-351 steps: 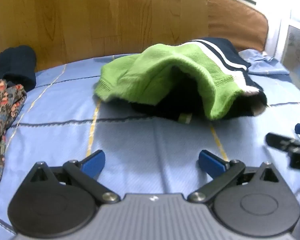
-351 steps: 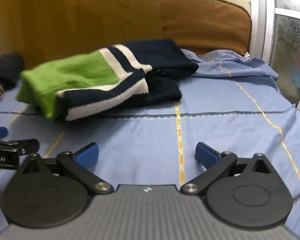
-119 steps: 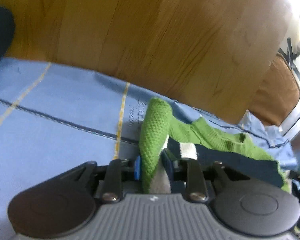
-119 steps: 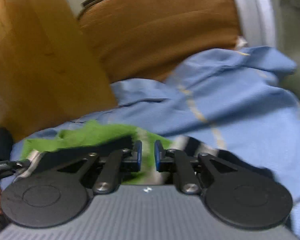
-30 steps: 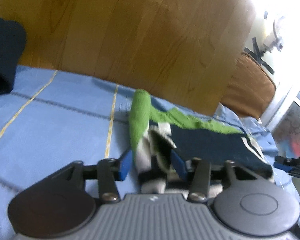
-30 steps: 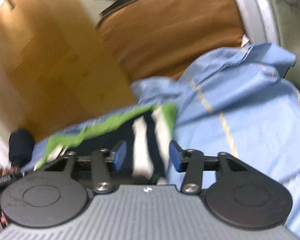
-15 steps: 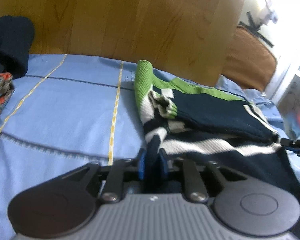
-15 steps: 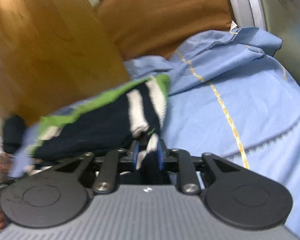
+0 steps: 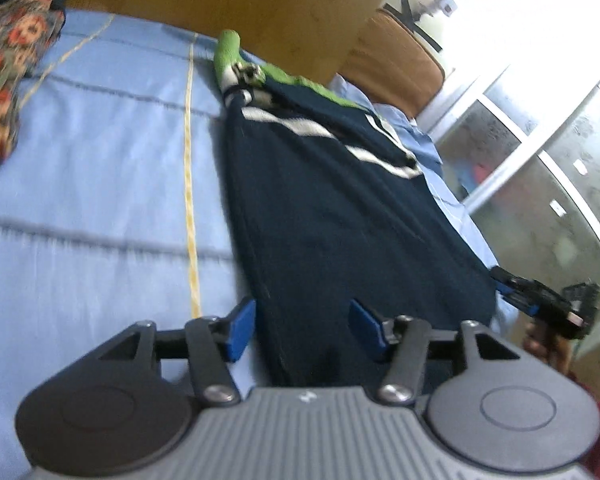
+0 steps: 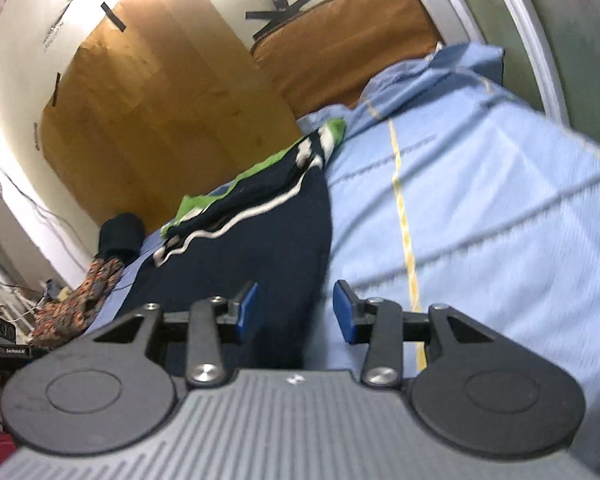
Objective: Fold small clothes
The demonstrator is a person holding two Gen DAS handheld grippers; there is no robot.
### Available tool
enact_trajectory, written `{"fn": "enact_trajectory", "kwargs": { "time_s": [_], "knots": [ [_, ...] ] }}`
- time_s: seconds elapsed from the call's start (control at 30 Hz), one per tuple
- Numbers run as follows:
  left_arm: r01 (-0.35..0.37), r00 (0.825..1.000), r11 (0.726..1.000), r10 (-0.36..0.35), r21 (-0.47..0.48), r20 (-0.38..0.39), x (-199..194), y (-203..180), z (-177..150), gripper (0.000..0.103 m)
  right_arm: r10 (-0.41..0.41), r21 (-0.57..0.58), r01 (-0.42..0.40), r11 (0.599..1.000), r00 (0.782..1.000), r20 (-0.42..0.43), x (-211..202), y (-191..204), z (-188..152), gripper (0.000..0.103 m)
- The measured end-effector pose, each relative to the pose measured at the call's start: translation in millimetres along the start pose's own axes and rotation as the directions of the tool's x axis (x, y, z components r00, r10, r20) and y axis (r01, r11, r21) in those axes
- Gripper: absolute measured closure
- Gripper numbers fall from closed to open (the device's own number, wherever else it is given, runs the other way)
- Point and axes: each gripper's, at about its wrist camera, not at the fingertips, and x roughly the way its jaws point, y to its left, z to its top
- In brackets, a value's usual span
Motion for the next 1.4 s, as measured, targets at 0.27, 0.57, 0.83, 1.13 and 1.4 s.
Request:
{"fn": "enact_trajectory", "kwargs": {
  "time_s": [0.27,0.57,0.83,1.13,1.4],
  "knots": [
    [0.005,0.999,1.0,-0.006,-0.024,-0.041,-1,-20,-33,0.09,0.119,0.016,-0.118,0.993,0.992,-0.047,-14,27,-1,0.093],
    [-0.055,0.998,0.997,0.054,-0.049,-0.022,-7,-24,-32,0.083,-0.023,0.033,0.023,0.999,1.0,0.011,-47,21,-4,0.087],
    [-0.002,1.0,0.995,-0.001,-0.096,-0.031,-2,-24,-32,0.056,0.024,0.1,-0.023,0.995,1.0,-0.014,-41,4,-36,0.053],
    [0.012,0.999,0.99,-0.018,-0.144,-0.042,-4,-14,-31,0.089,0.06,0.032,-0.058,0.998,0.995,-0.085,-37,20,-33,0.092],
    [0.183,0.981,0.936,-0.154,-0.302,0.117,-11,9,25,0.089,0.092,0.141,-0.096,0.985,0.995,0.034,-22,19,28,0.092]
  ]
}}
